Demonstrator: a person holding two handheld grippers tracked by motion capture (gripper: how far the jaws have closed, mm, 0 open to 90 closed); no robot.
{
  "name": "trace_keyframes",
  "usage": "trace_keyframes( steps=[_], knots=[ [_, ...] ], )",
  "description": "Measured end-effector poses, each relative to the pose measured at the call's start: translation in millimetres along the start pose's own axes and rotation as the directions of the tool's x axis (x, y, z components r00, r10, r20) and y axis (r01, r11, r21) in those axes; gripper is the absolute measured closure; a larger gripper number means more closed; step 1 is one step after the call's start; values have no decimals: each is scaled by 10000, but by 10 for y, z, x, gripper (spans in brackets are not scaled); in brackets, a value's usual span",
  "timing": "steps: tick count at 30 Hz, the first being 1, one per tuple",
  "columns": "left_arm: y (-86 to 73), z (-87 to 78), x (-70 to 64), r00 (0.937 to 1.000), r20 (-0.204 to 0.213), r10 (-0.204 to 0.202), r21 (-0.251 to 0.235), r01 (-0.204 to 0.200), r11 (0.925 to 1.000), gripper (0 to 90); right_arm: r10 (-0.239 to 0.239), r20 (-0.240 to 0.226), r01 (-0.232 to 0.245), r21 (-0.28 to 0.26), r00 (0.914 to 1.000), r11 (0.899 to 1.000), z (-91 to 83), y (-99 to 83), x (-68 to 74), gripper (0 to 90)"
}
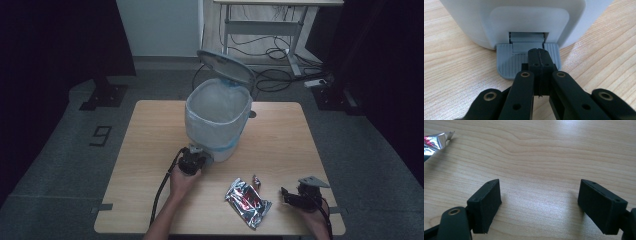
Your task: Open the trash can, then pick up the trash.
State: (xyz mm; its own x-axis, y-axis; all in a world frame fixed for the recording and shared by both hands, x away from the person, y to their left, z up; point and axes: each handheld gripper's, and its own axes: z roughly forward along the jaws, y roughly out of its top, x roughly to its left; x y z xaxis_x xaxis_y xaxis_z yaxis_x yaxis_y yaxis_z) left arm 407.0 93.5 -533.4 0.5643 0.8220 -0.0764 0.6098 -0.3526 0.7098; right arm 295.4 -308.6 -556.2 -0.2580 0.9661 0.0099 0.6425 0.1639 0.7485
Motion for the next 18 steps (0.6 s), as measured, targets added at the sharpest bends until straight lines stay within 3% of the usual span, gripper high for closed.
trace_keyframes(
  steps=[18],
  knots=[
    [6,0,1,10000,-1,19,39,-19,10000,900,181,-92,-182,-111,9998,9998,-26,-16,-7,220]
  ],
)
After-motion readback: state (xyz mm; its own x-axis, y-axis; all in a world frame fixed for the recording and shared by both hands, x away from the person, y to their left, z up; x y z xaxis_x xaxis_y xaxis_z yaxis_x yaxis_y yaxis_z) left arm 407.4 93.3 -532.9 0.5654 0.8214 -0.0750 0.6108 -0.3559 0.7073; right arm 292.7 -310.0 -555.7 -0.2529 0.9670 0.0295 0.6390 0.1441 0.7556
